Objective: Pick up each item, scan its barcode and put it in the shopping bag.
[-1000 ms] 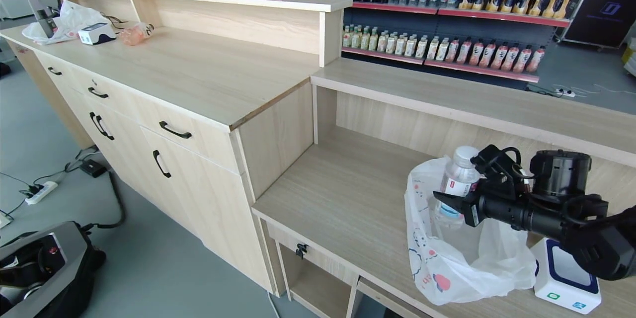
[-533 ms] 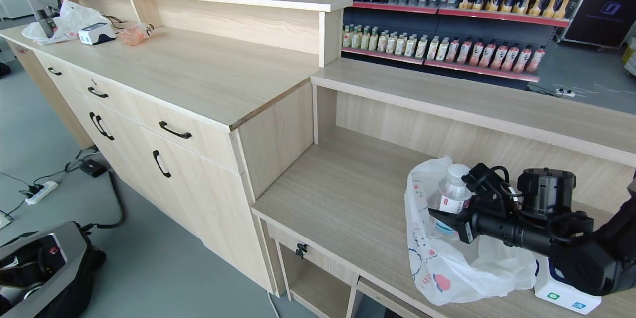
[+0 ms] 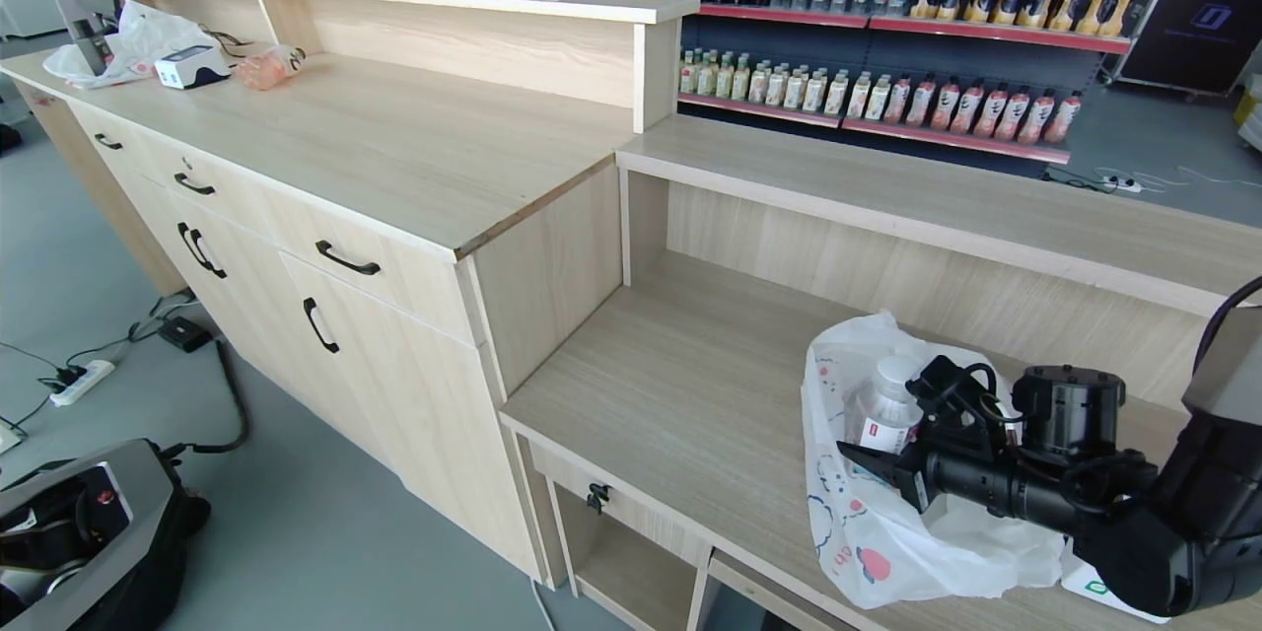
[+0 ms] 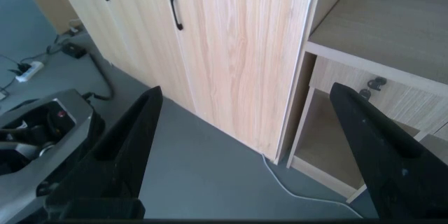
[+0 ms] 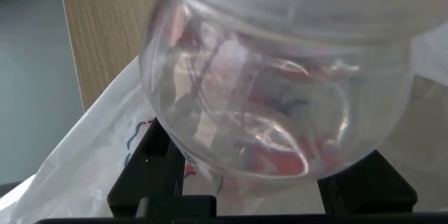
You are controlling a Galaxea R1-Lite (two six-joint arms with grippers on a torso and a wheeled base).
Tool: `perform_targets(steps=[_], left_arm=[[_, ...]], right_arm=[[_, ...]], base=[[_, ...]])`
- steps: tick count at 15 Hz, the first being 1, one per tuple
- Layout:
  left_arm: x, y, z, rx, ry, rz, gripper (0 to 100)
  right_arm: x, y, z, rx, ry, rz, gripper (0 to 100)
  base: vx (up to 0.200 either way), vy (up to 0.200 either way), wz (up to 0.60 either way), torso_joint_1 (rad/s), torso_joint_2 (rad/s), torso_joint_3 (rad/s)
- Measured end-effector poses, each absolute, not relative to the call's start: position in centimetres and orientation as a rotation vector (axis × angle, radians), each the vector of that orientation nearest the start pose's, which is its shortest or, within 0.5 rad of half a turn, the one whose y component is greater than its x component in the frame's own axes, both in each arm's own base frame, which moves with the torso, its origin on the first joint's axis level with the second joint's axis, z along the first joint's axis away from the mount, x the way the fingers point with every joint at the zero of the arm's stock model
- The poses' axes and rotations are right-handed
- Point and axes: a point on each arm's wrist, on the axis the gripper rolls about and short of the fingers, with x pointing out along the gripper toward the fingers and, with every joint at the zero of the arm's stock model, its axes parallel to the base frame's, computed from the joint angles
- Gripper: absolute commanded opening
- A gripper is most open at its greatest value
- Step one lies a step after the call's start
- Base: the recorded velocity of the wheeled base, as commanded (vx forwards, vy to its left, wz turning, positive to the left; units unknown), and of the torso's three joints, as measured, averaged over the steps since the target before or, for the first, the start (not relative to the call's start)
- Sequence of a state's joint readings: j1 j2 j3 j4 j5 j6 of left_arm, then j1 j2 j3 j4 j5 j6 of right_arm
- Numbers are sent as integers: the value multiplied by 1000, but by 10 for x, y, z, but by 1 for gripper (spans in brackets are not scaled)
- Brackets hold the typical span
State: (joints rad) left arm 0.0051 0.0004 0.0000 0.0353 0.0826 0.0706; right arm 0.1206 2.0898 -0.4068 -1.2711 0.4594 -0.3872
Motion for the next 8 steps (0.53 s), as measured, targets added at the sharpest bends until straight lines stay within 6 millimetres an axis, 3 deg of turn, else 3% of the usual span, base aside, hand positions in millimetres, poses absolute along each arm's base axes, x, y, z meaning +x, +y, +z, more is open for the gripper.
perform_targets(steps=[8], left_arm=[[-23,2,72,72,38,86,100]], right_arm=[[294,45,17,-302,292,642,0]], base=[[0,0,0,0,0,0]])
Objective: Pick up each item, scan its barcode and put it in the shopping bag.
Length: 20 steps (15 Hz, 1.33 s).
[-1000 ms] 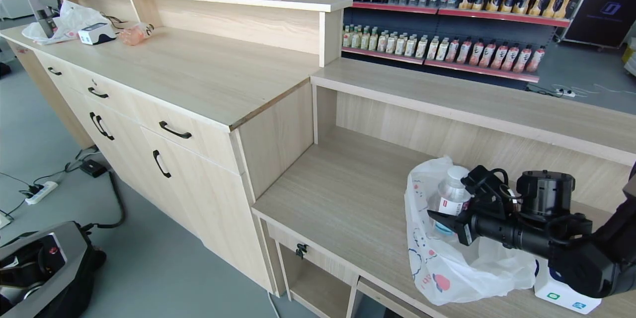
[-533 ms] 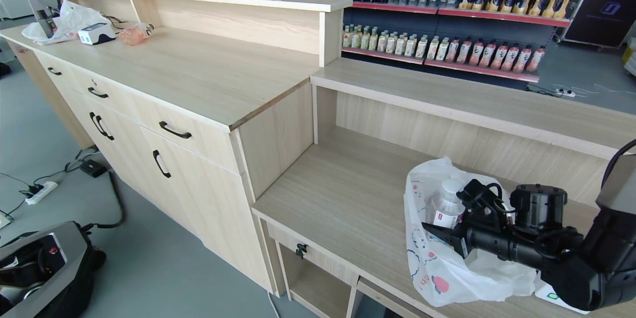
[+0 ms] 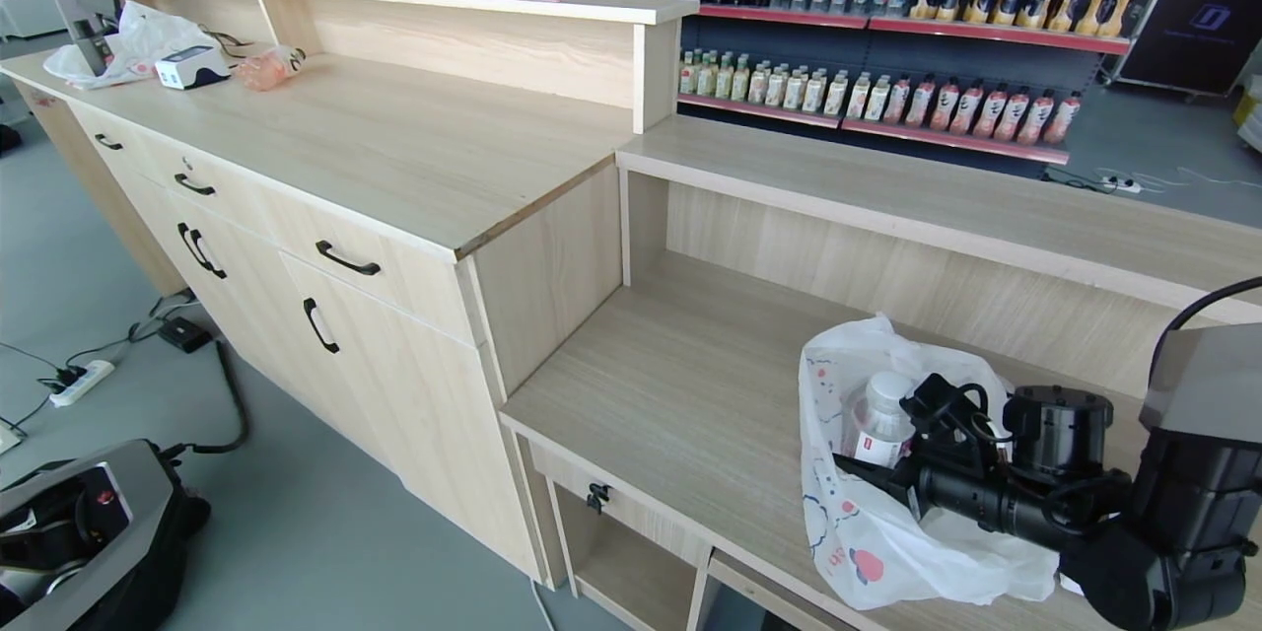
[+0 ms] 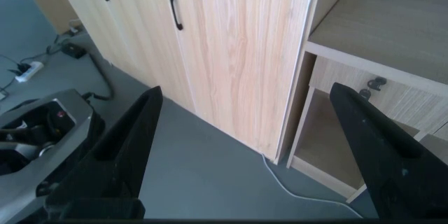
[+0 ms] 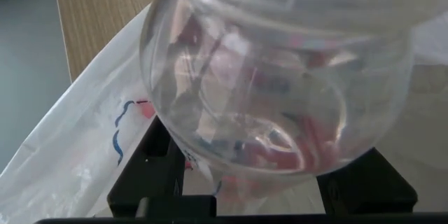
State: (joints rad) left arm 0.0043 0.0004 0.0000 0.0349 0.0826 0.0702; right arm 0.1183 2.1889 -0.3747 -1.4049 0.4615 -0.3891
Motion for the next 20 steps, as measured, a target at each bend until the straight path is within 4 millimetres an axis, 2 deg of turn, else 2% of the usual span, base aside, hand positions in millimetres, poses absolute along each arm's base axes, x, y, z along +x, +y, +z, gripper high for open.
perform_targets(steps=[4,5,9,15,17,20], left_arm=[[-23,2,72,72,39,86,100],[-23,2,72,72,38,86,100],[-23,2,72,72,38,86,100],[-23,2,72,72,39,86,100],[-23,2,72,72,39,86,100],[-23,2,72,72,38,86,100]], right_arm=[[294,44,12,-299,305,642,0],[294,44,11,-299,308,641,100],[293,43,17,-298,302,636,100],[282,42,56,-300,246,655,100],[275,35,71,-325,211,631,100],[264,20,78,-435,210,595,100]], base=[[0,0,0,0,0,0],[0,0,0,0,0,0],[0,0,0,0,0,0],[0,0,0,0,0,0],[0,0,0,0,0,0],[0,0,0,0,0,0]])
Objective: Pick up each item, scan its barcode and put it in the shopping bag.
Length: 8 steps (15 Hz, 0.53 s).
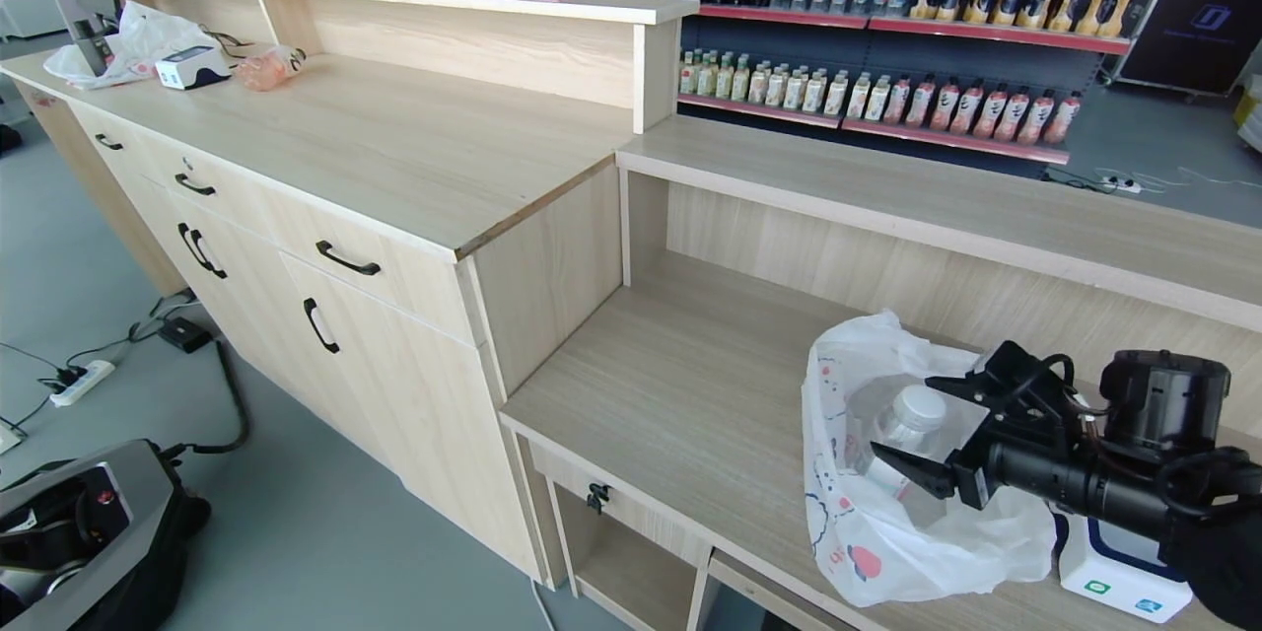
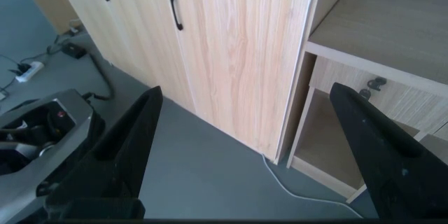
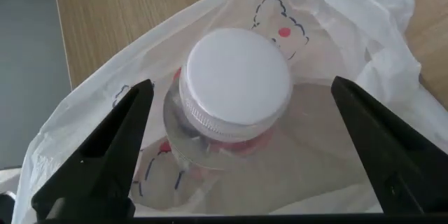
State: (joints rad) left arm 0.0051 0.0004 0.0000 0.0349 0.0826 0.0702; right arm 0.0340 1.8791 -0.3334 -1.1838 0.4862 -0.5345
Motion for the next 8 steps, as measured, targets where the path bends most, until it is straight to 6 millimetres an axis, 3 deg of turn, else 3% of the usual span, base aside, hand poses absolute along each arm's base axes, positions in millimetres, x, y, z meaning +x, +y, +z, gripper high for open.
perform_targets(steps=[5,8], left_arm=[[-23,2,72,72,38,86,100],[-23,2,72,72,39,86,100]], right_arm=[[248,2,110,-474,142,502,100],[226,-8,144,-512,91,347,100]], base=[[0,0,0,0,0,0],[0,0,-600,2,4,4]])
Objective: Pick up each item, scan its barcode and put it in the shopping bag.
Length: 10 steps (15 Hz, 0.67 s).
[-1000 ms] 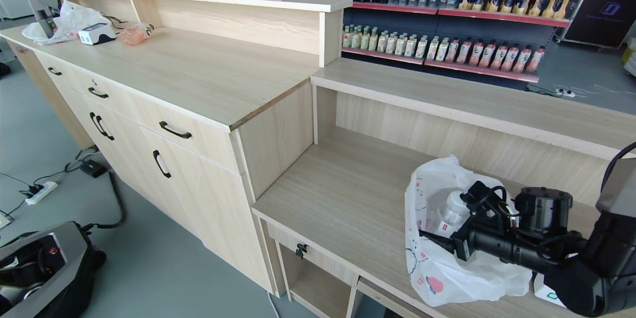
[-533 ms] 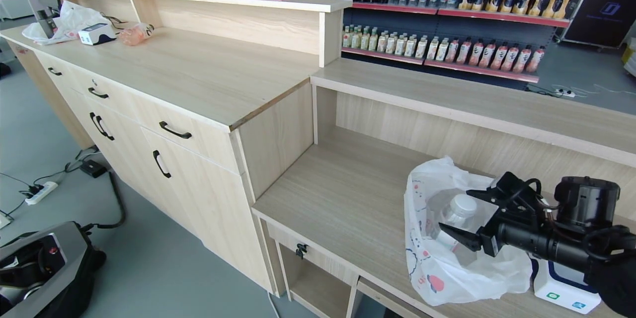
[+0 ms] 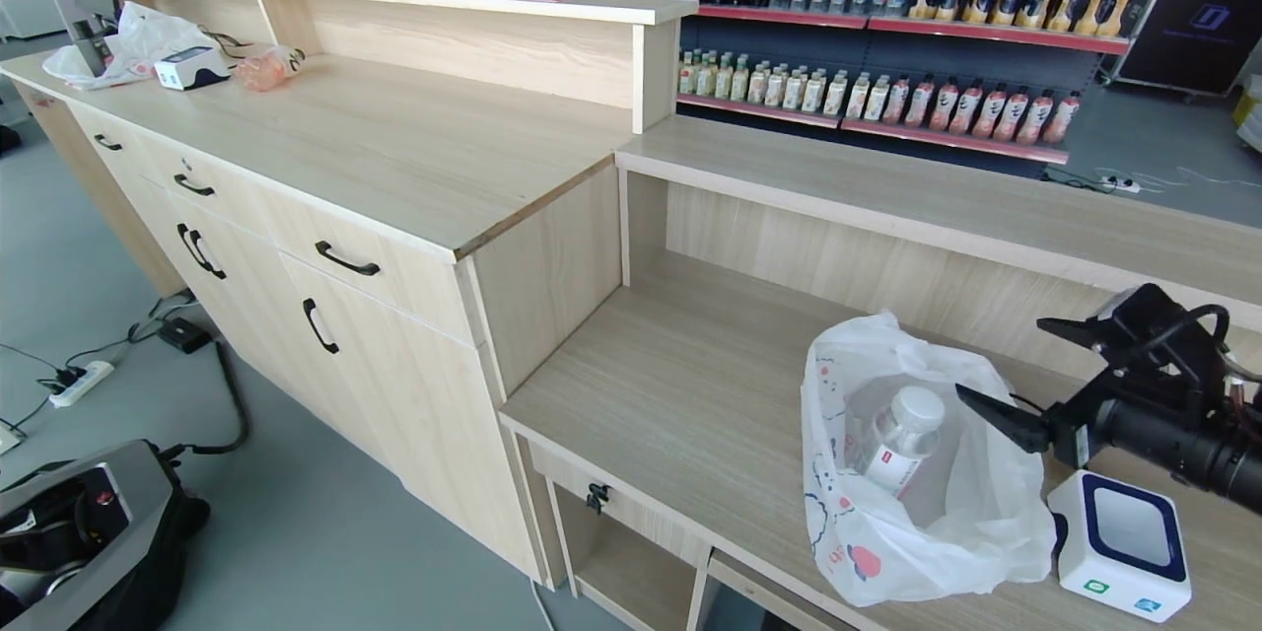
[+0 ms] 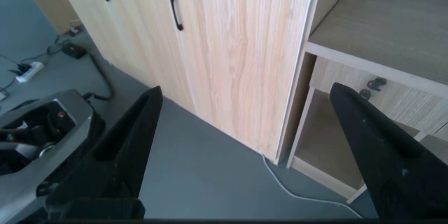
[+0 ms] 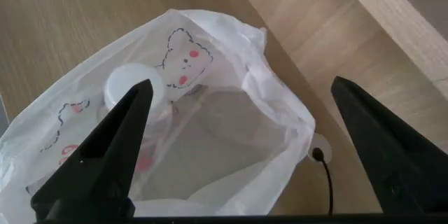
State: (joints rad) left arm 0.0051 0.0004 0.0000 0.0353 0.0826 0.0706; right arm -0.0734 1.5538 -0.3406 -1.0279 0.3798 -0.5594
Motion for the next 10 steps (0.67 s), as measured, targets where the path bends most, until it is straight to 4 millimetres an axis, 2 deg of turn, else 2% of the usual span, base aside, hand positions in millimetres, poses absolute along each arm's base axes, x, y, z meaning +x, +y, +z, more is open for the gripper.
perform_targets(steps=[2,5,9,10], left_arm=[[-23,2,72,72,38,85,100],[-23,2,72,72,38,86,100],[-23,2,72,72,38,86,100],[-23,2,72,72,39,86,100]], right_arm=[[215,-14,172,-533,51,241,100],[210,-20,215,-509,12,92,100],[196,-37,243,-375,288,-127,100],[191,-41,247,-333,347,-181,100]], base=[[0,0,-600,-5,5,7],[0,0,-600,2,2,6],[0,0,-600,6,5,2],[0,0,0,0,0,0]])
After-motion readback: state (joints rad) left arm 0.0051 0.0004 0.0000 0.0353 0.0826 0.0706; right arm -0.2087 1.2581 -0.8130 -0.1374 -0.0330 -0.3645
